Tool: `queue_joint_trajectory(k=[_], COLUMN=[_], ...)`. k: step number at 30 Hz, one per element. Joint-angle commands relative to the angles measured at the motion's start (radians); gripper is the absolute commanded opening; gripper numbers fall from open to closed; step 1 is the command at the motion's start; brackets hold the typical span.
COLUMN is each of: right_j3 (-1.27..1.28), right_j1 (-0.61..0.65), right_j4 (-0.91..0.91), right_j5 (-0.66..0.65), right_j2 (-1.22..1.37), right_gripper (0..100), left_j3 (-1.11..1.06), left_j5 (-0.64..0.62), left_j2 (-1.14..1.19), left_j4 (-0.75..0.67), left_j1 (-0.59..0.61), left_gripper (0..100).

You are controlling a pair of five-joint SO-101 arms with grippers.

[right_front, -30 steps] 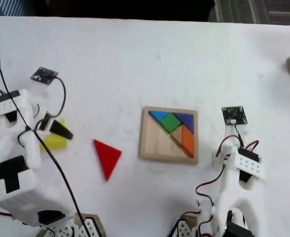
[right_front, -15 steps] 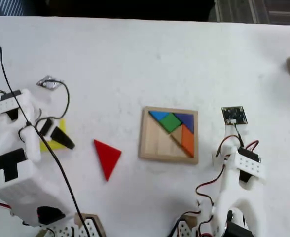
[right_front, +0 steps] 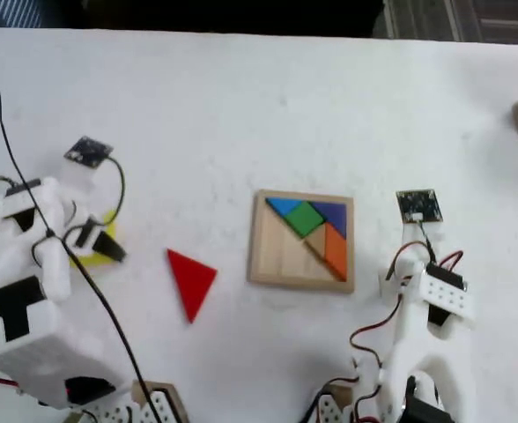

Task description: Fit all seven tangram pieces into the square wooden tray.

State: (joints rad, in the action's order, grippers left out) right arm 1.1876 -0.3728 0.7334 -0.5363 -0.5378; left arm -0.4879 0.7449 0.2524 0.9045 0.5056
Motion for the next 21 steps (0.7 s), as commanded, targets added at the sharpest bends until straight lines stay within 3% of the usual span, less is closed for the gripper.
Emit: queue_joint_trajectory(k=[1, 13, 21], right_j3=[-0.006, -0.006, -0.006], right_j1=[0.008, 0.008, 0.008], right_j4=[0.012, 0.012, 0.012], right_j5=[-0.011, -0.011, -0.011], right_j2=[-0.038, -0.038, -0.038], right_gripper=[1.9, 1.9, 1.9], left_j3=[-0.011, 0.018, 0.014], left_j5=[0.006, -0.005, -0.178], left_j2=[0.013, -0.12, -0.193], left_j4=[-0.068, 0.143, 0.201], left_j1=[-0.013, -0.01, 0.018], left_gripper=[31, 31, 31])
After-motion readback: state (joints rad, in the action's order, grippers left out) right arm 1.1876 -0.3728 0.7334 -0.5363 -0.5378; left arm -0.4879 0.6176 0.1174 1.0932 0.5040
